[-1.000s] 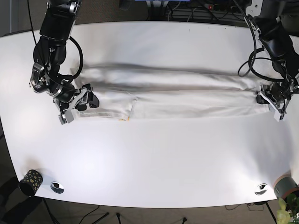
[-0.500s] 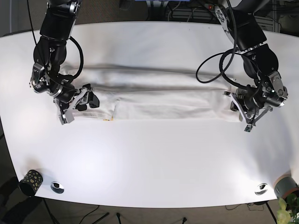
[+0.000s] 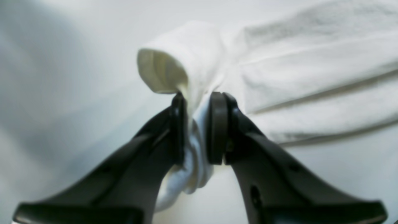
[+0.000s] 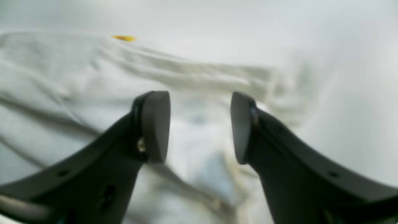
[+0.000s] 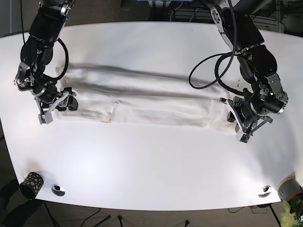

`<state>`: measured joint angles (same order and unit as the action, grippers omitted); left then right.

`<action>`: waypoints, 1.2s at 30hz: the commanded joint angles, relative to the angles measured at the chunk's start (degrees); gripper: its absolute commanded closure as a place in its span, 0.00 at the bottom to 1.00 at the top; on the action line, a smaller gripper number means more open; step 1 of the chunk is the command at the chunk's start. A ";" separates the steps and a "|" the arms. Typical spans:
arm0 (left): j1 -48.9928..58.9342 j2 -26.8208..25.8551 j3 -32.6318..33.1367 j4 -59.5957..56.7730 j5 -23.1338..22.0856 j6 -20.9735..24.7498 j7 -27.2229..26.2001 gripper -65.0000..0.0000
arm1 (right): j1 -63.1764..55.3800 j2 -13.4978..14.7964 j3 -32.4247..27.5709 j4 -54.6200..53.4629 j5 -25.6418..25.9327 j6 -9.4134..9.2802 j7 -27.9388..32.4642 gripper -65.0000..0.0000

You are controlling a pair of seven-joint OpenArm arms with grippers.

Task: Fold the T-shirt properly
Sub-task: 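Grasp the strip's end with the left gripper and fold it toward the right gripper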

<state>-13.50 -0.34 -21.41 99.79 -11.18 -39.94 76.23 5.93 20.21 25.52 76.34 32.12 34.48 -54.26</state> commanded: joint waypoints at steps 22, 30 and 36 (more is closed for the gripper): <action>-5.10 9.34 10.55 -3.92 -0.82 -0.06 -4.09 0.85 | -3.43 -1.53 -4.55 -5.17 1.33 0.29 6.39 0.55; -5.27 9.34 17.50 -9.81 -1.17 1.83 -11.39 0.85 | -3.43 -1.61 -4.55 -5.17 1.33 0.38 6.39 0.55; -5.54 9.34 21.36 -14.47 -1.17 4.30 -15.79 0.84 | -3.34 -1.61 -4.55 -5.17 1.33 0.47 6.48 0.55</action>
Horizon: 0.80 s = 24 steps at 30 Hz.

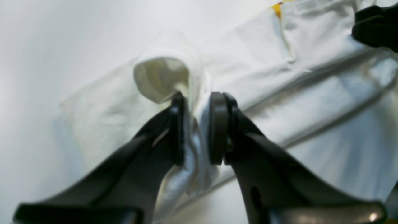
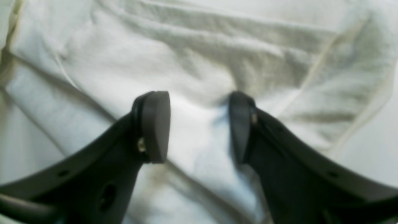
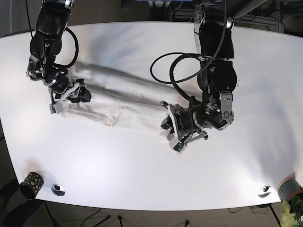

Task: Fold the T-shirt properly
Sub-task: 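Grasp the strip's end with the left gripper and fold it toward the right gripper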

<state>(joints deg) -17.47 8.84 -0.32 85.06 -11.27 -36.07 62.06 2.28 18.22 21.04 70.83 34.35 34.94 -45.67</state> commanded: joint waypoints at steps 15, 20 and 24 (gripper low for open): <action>-2.70 0.16 13.02 -5.98 -2.93 8.43 -5.93 0.33 | 0.57 0.38 -0.07 0.43 -0.81 0.09 -2.11 0.55; -4.28 0.16 14.69 -3.25 -13.13 9.13 -3.29 0.31 | 0.40 0.38 -0.16 3.59 -0.81 0.09 -2.29 0.55; -4.28 0.16 9.86 0.97 -14.97 9.13 -2.41 0.31 | 0.40 0.38 -0.16 6.84 -0.55 -0.08 -2.64 0.55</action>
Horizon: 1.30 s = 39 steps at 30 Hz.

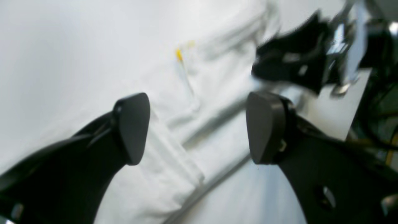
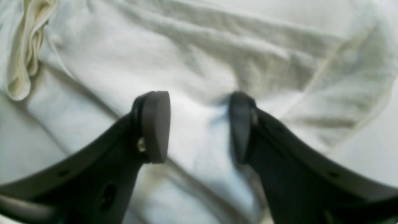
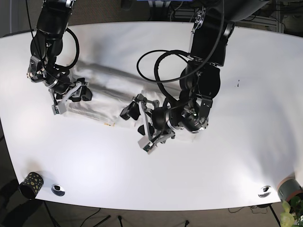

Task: Fold the T-shirt properly

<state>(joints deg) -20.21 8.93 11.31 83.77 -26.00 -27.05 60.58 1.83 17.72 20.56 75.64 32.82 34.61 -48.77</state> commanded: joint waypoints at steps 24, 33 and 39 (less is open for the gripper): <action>3.28 -14.42 -13.20 -7.59 1.08 -5.26 -9.81 0.31 | 0.59 2.64 19.14 -4.82 18.39 0.42 -9.64 0.54; 3.46 -14.77 -17.07 -14.62 1.52 -7.02 -12.62 0.31 | -1.78 1.05 18.61 -5.70 17.78 -0.02 -9.38 0.54; 3.46 -15.30 -16.98 -14.54 1.43 -7.02 -12.36 0.31 | -1.52 -2.11 18.52 -5.61 11.80 -0.02 -9.38 0.54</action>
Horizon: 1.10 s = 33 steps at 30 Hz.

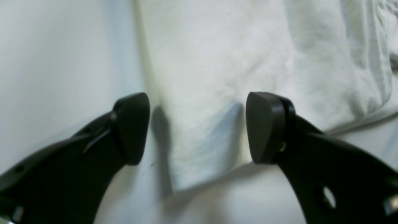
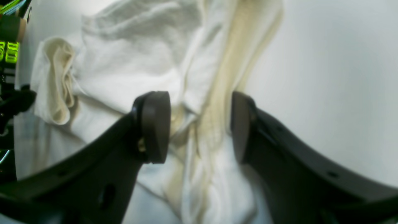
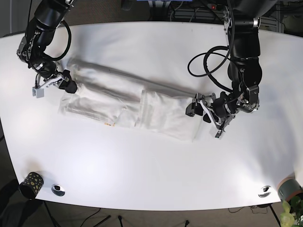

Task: Fold the T-shirt properly

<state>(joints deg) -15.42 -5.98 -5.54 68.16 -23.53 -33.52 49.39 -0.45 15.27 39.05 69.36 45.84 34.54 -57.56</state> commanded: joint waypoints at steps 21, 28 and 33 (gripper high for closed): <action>1.75 -0.22 3.83 1.07 -0.95 -0.37 -1.34 0.39 | 4.27 -2.04 -0.15 1.01 -2.99 0.22 -0.68 1.00; 1.75 -0.22 5.06 1.25 -1.39 -0.55 -1.08 0.45 | 3.04 -0.54 -3.75 10.07 -3.08 0.14 -0.68 1.00; 1.84 -0.84 4.71 6.70 -1.04 -0.64 1.47 0.50 | 1.81 -0.45 -4.10 14.90 -3.08 0.05 -0.68 1.00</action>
<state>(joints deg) -12.32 -6.31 -0.51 72.23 -23.75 -33.89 51.20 0.82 13.82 34.76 83.09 42.02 34.50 -59.00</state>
